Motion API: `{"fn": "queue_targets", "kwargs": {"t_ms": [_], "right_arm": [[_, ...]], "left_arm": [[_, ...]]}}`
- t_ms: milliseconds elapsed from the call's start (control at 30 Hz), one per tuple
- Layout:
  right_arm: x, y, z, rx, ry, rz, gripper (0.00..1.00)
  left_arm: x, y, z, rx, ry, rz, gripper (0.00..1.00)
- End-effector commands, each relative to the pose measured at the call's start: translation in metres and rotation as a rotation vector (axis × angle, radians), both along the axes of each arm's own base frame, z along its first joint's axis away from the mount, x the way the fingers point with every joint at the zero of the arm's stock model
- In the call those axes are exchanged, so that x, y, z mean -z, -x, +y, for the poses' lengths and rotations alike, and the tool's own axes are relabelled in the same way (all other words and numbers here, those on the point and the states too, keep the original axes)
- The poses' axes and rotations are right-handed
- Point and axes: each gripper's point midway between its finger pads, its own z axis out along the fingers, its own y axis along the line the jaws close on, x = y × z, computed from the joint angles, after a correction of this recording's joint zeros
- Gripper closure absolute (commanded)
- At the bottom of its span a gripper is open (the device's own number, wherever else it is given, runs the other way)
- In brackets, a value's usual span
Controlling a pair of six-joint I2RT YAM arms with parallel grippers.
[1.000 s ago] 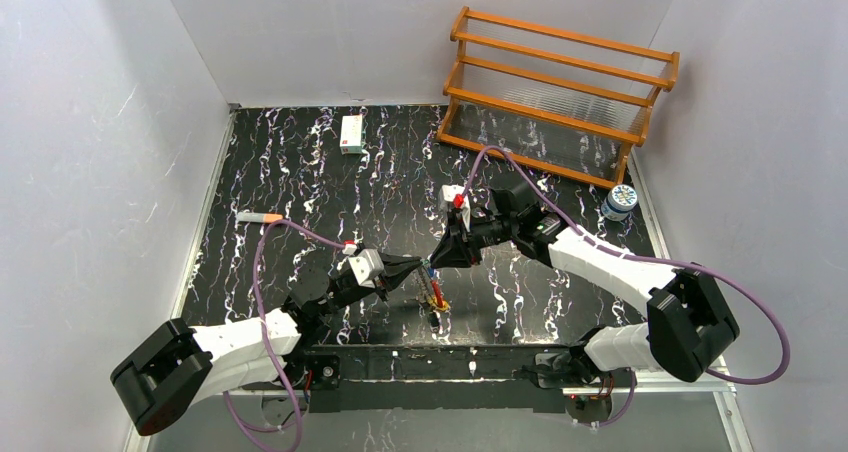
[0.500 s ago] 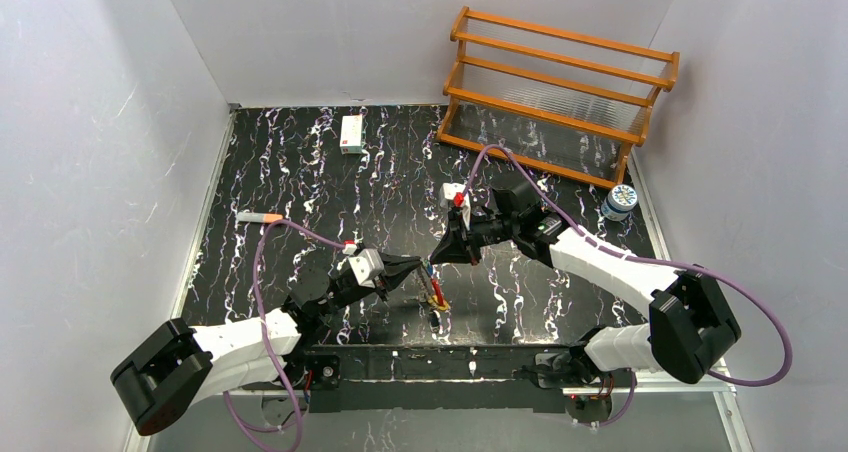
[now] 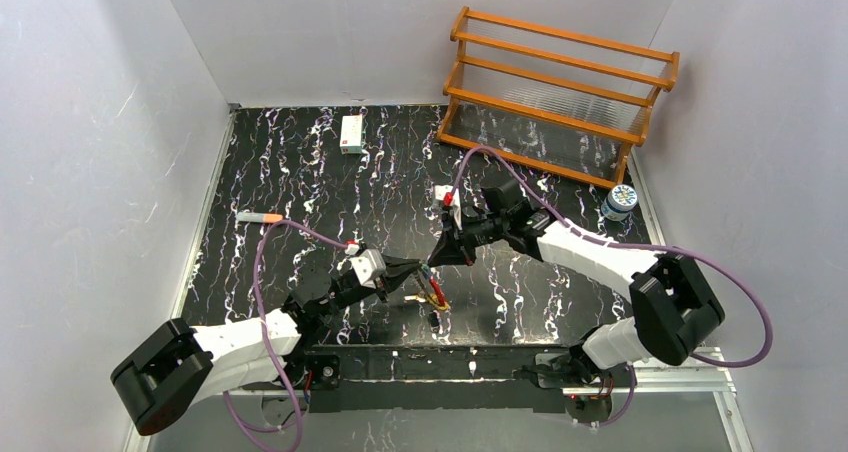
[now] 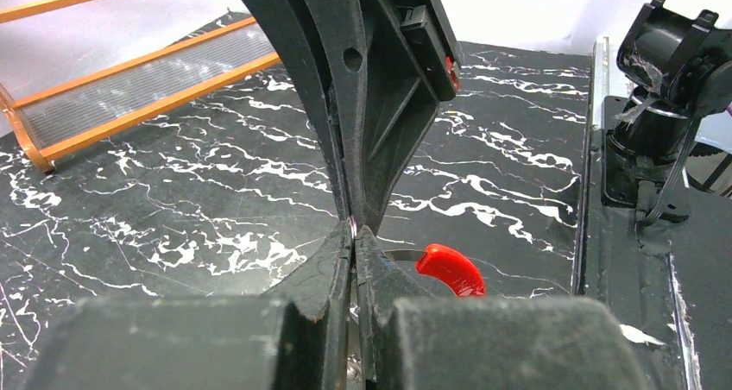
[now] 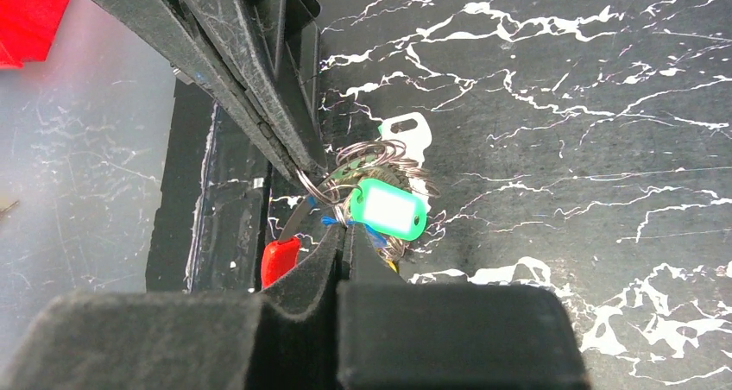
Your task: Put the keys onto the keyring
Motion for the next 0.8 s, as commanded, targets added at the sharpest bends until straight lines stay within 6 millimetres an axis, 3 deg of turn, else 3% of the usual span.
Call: {"fn": "queue_targets", "kwargs": {"t_ms": [0,67,200,333,500,767], "right_arm": [[-0.002,-0.007,0.000,0.005,0.023,-0.016,0.99],[-0.007,-0.007,0.000,0.002,0.003,-0.039,0.96],[-0.027,-0.003,-0.001,-0.009,-0.082,-0.129,0.65],[-0.044,0.002,-0.002,-0.020,-0.161,-0.208,0.50],[-0.056,0.006,0.001,-0.055,-0.219,-0.228,0.48],[-0.048,0.004,0.010,-0.087,-0.217,-0.178,0.57]], "left_arm": [[-0.027,0.004,-0.001,0.018,0.077,-0.072,1.00],[-0.026,0.004,-0.001,0.018,0.074,-0.071,1.00],[-0.026,0.004,-0.001,0.019,0.074,-0.071,1.00],[-0.026,0.004,-0.001,0.020,0.074,-0.071,1.00],[-0.027,0.005,-0.001,0.024,0.076,-0.071,1.00],[-0.027,0.005,-0.001,0.023,0.076,-0.069,1.00]]}}
